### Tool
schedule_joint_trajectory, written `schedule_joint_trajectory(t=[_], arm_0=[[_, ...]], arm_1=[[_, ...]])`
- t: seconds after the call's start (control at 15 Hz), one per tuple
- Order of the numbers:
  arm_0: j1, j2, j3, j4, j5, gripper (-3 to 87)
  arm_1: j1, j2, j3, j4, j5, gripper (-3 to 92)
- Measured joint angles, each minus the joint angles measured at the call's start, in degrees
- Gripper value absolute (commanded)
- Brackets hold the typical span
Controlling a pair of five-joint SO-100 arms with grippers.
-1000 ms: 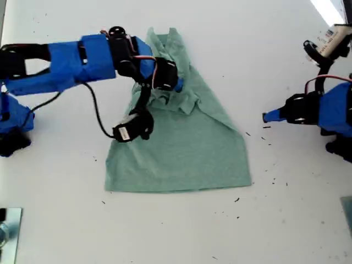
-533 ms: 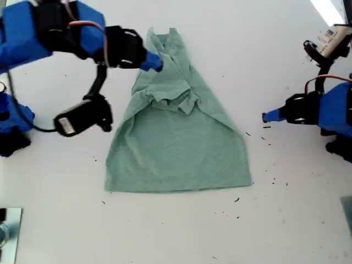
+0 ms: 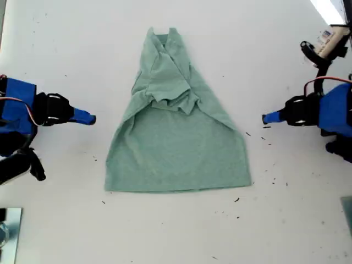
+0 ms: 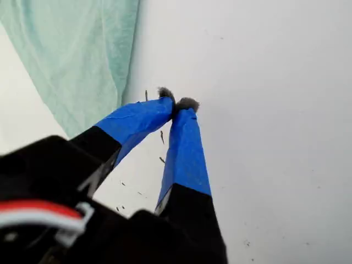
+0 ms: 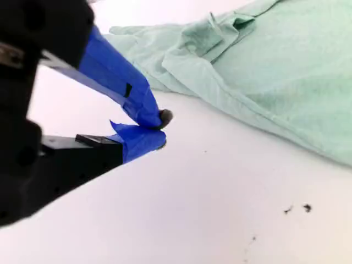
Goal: Fold t shirt
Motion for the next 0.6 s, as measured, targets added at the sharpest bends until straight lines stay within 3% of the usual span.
schedule_joint_trajectory(t=[0.13, 0.27, 0.33, 0.47, 0.6], arm_0=[[2.3, 8.3, 3.6, 1.1, -2.2, -0.3], [2.5, 7.8, 4.3, 1.1, -2.2, -0.3], [2.4, 8.3, 4.3, 1.1, -2.1, -0.3], [2.4, 8.4, 4.4, 1.1, -1.6, -0.3], [2.4, 8.9, 4.5, 1.1, -1.2, -0.3]], arm_1=[[0.1, -9.7, -9.4, 4.5, -2.7, 2.5], [-2.2, -35.4, -33.2, 11.9, -6.7, 3.8], [-3.5, -48.7, -47.5, 17.2, -8.5, 19.2], [-5.9, -70.0, -72.9, 23.1, -13.4, 23.4], [-6.9, -78.3, -83.6, 23.6, -14.5, 27.7]])
